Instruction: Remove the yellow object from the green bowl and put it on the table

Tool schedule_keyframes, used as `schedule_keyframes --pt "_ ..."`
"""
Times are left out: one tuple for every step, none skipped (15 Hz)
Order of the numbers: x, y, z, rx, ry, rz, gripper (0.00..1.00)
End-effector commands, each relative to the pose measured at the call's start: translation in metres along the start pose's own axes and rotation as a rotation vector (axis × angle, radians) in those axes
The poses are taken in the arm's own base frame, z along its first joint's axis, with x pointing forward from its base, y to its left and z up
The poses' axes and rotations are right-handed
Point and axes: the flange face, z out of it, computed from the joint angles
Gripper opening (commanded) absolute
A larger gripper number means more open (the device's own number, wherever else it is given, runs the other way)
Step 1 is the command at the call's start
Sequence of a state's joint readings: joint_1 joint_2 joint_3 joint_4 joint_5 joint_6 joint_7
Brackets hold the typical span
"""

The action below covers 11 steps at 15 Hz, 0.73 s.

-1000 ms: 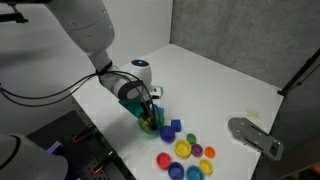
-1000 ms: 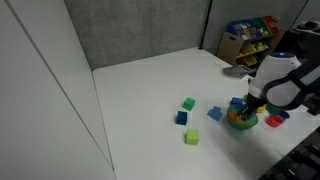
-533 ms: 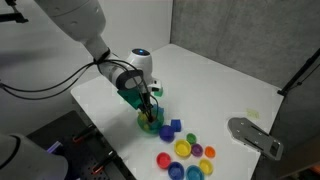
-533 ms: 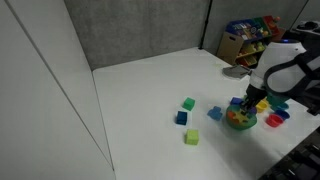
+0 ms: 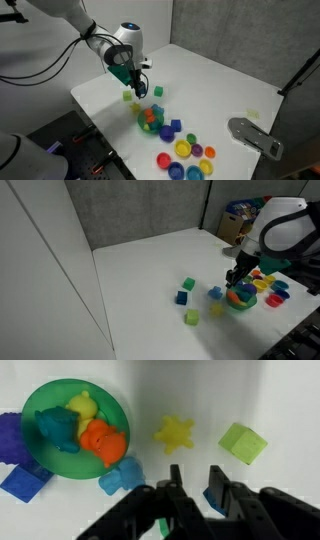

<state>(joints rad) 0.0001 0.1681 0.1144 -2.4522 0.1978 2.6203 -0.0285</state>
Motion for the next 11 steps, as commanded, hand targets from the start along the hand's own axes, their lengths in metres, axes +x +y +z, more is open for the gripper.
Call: schedule_keyframes --pt "0.005 -0.001 -0.023 -0.01 0.009 -0.003 0.68" --pt "0.005 0.002 -0.03 -0.019 0.011 -0.001 0.75" --pt "0.005 0.006 -0.037 -0.035 0.014 0.002 0.84" --pt "0.005 0.01 -0.043 -0.052 0.014 0.002 0.9" --pt "0.005 0.014 -0.052 -0.075 0.015 0.0 0.98" --pt "0.004 0.018 -0.061 -0.1 0.014 -0.002 1.0" --pt "0.003 0.021 -0.068 -0.122 0.009 -0.004 1.0" --pt "0.003 0.023 -0.076 -0.142 0.003 -0.003 1.0" --pt "0.001 0.024 -0.084 -0.163 0.0 -0.009 1.0" --pt "0.004 0.024 -0.064 -0.129 0.003 -0.02 1.0" --pt "0.002 0.025 -0.071 -0.141 0.002 -0.02 1.0"
